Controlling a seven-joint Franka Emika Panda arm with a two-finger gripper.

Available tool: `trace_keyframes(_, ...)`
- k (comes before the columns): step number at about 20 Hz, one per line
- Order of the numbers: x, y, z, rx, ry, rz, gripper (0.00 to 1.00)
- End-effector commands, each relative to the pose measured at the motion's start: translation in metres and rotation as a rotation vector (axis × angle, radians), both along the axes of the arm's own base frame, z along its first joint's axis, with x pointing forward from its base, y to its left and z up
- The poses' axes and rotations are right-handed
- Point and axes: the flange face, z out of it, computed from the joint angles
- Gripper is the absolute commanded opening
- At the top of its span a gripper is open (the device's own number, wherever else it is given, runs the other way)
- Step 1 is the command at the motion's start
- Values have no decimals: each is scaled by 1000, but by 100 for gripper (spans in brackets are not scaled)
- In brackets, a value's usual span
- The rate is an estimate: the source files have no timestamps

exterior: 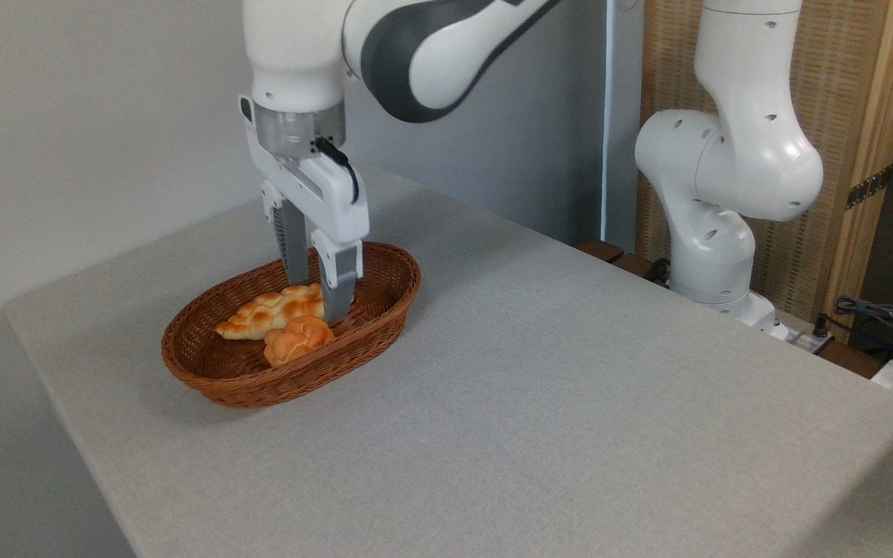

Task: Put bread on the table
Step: 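Move the gripper over the basket and lower it toward the braided bread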

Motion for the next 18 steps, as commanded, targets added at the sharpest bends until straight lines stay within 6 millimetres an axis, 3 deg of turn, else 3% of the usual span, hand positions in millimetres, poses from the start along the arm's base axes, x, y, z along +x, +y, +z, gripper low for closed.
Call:
trace_keyframes(1,-5,-42,-4,-27,-5,30,100)
trace_keyframes(6,-14,-87,-27,-31,16,-14,100)
trace_keyframes(18,0,-94,-66,-25,30,-39,100)
